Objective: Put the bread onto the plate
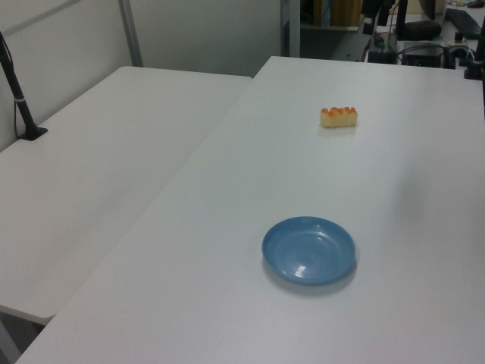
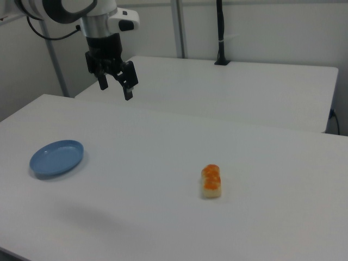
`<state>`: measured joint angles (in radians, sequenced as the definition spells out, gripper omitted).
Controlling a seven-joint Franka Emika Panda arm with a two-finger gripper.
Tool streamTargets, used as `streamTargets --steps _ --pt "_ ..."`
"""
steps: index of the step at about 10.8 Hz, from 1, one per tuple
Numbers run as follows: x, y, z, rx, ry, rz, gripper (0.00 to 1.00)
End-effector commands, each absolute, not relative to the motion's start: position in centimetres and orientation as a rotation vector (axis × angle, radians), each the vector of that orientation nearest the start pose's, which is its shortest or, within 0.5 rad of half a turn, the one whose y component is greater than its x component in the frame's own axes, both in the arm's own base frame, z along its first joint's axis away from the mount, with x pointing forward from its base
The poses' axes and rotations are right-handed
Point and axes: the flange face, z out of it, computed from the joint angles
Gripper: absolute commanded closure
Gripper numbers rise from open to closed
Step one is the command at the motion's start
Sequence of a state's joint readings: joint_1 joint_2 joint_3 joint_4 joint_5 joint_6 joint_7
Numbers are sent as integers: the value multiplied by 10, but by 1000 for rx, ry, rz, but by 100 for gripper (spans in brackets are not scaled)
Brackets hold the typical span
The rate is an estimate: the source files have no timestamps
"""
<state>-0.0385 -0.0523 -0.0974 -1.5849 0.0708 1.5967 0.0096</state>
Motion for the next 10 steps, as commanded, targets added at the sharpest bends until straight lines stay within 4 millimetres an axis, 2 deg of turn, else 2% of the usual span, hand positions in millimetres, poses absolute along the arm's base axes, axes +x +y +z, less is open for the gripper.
streamTargets --steps 1,4,5,6,7,8,10 --pt "535 -67 651 -3049 224 -143 0" --pt "537 -67 649 -3059 220 -136 0" --pt "538 -68 648 -3086 163 -141 0" --pt "539 -76 648 -3134 12 -163 0" --pt "544 -88 639 -3148 -126 -137 0" --pt "545 -114 635 -3158 -167 -126 0" --pt "549 -145 617 -3217 -284 -61 0"
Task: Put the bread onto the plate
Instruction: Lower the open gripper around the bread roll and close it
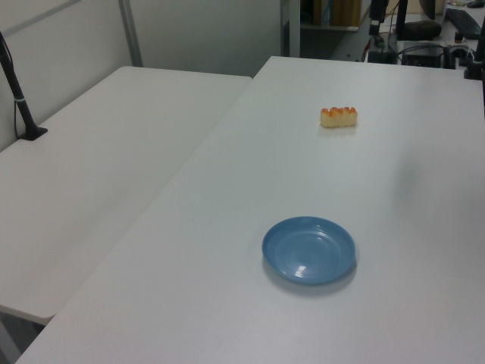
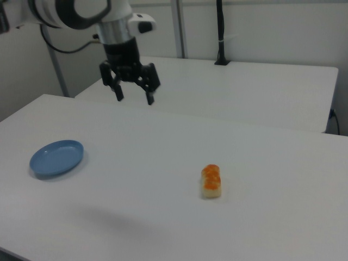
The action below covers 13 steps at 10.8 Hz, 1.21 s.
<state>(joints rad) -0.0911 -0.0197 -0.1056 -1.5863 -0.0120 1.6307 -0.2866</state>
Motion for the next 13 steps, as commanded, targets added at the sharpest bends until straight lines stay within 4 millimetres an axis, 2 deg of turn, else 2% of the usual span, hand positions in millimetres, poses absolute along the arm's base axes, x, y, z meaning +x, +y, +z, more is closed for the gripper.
streamTargets --steps 1,3,4,6,7,9,11,13 --pt "551 -162 608 -3237 -276 -58 0" --pt "559 -199 582 -3251 -293 -60 0" --pt "569 -218 559 -3253 -368 -67 0" --pt "593 -238 509 -3254 -352 -79 0" --pt "601 -240 481 -3249 -334 -56 0" --pt "616 -243 435 -3274 -259 -167 0" --pt "634 -240 386 -3272 -228 -193 0" --pt "647 -229 358 -3266 -230 -235 0"
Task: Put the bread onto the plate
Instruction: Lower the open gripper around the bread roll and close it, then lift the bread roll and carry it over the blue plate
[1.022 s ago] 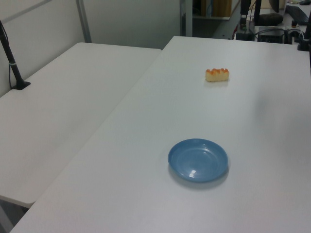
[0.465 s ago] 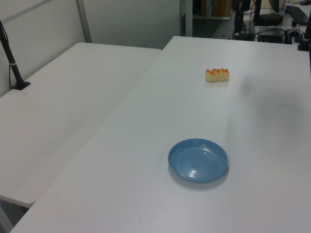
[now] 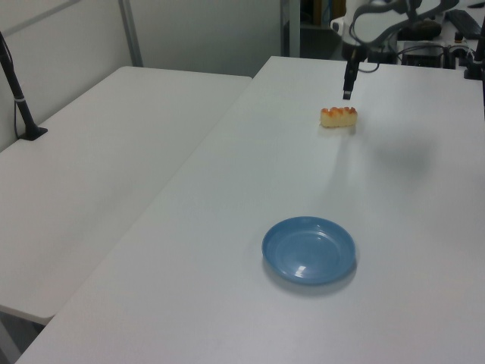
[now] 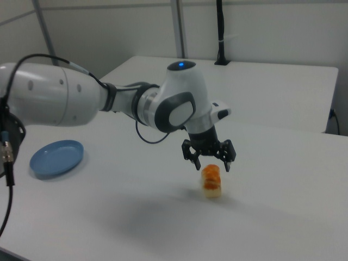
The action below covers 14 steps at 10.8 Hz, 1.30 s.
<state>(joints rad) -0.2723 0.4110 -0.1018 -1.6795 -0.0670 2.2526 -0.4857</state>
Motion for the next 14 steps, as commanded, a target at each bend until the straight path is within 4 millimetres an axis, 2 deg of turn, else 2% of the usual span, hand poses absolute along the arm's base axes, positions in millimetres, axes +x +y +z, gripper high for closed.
streamTargets --steps 1,3,4,5,6,7,8,9,10,12,14 --pt "648 -226 351 -3261 -227 -223 0" --pt "649 -226 328 -3254 -229 -178 0" --pt "651 -226 322 -3257 -231 -196 0" --pt "649 -226 313 -3256 -238 -181 21" --pt "649 -226 313 -3257 -240 -178 52" --pt "648 -224 316 -3254 -234 -170 73" --pt "644 -223 332 -3248 -205 -146 78" --pt "637 -216 362 -3235 -171 -95 78" --pt "629 -200 401 -3213 -159 -72 79" --pt "617 -140 468 -3176 -114 -48 79" --pt "612 -57 497 -3166 -28 -9 79"
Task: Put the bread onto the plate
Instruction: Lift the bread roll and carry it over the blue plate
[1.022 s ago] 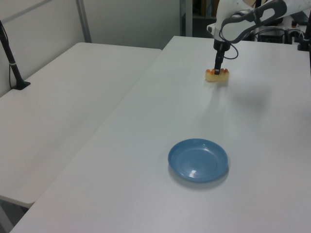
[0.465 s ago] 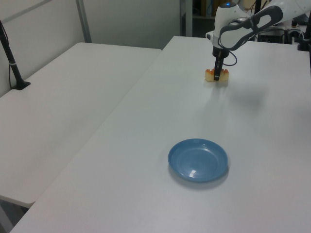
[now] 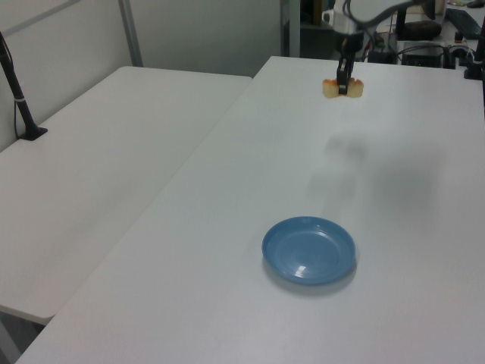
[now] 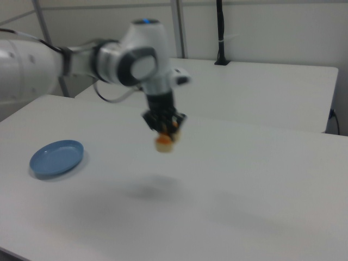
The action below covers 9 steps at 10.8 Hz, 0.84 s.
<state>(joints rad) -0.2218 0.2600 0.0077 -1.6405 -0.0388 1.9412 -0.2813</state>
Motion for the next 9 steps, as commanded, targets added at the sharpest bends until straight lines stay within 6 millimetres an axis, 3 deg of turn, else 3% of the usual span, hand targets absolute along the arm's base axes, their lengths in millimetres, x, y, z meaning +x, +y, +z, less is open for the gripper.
streamTargets --steps 1,4,7,9 --pt "607 -18 505 -3166 24 10 79" --pt "590 102 518 -3080 104 99 78" --pt "572 216 485 -3088 59 138 78" --pt "571 267 453 -3090 93 95 78"
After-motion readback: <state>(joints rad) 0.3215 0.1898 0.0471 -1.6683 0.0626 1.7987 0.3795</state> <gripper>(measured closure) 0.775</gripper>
